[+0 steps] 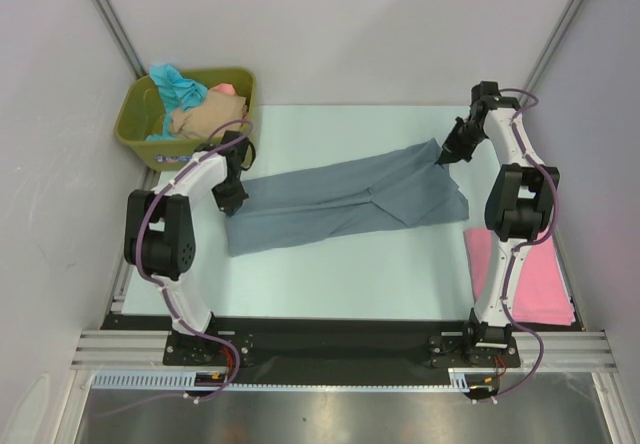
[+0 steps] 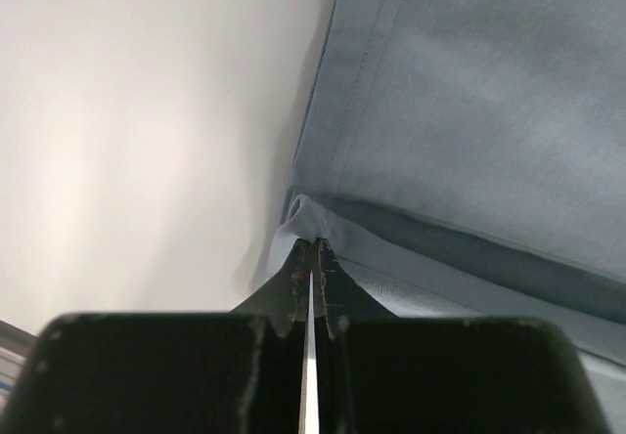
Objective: Fold and stack the t-shirts
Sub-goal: Fold the tshirt
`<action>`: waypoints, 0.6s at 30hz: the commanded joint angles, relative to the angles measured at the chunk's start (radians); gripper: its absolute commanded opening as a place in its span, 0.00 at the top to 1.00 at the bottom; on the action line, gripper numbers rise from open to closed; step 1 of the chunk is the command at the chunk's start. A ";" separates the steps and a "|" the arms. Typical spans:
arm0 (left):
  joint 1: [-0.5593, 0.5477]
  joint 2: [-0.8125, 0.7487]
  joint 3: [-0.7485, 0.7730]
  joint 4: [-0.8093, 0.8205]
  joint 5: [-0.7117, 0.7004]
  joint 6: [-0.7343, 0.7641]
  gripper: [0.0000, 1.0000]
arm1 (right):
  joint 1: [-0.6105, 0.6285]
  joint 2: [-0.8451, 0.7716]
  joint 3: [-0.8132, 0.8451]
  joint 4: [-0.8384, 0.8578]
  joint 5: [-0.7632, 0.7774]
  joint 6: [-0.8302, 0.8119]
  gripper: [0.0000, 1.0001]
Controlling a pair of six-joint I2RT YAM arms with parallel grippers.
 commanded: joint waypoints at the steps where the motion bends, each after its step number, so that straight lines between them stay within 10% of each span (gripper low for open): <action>1: 0.011 -0.127 0.024 -0.033 -0.024 0.016 1.00 | 0.007 -0.080 -0.006 -0.027 0.005 -0.008 1.00; 18: 0.009 -0.799 -0.499 -0.041 0.178 -0.162 0.98 | 0.068 -0.706 -0.683 -0.033 0.100 0.009 1.00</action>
